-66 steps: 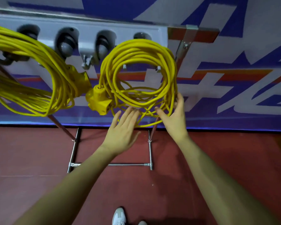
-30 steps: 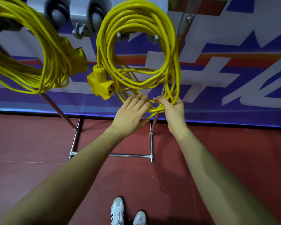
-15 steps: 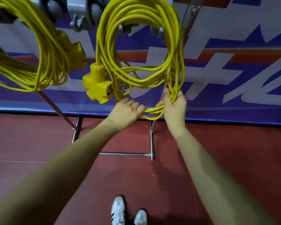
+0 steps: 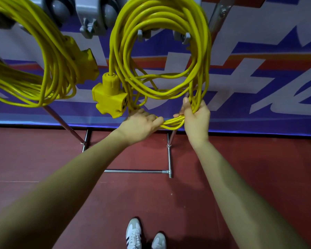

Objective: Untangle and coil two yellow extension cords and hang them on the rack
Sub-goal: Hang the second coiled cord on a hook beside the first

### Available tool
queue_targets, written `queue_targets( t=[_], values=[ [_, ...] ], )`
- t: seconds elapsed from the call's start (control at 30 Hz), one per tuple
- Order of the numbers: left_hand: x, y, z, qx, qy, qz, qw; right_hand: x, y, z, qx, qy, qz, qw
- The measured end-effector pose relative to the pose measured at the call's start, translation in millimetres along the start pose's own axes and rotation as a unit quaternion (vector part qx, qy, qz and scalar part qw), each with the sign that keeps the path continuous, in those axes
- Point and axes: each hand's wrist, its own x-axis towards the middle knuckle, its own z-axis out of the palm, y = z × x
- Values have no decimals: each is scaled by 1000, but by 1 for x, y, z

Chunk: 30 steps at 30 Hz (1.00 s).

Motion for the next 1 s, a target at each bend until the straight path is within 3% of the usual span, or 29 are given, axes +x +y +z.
queue_targets(
  t=[0.37, 0.57, 0.8, 0.9, 1.0],
  values=[
    [-19, 4, 7, 56, 26, -47, 997, 16, 13, 16, 104, -52, 121, 986],
    [-18, 16, 12, 56, 14, -85, 995, 17, 17, 14, 175, -31, 113, 977],
    [-2, 27, 6, -5, 24, -124, 992, 10, 6, 0, 187, -91, 125, 970],
    [1, 30, 4, 39, -10, -158, 987, 3, 2, -5, 198, -125, 102, 967],
    [4, 29, 3, 91, 25, -131, 987, 0, 1, -3, 196, -102, 142, 965]
  ],
)
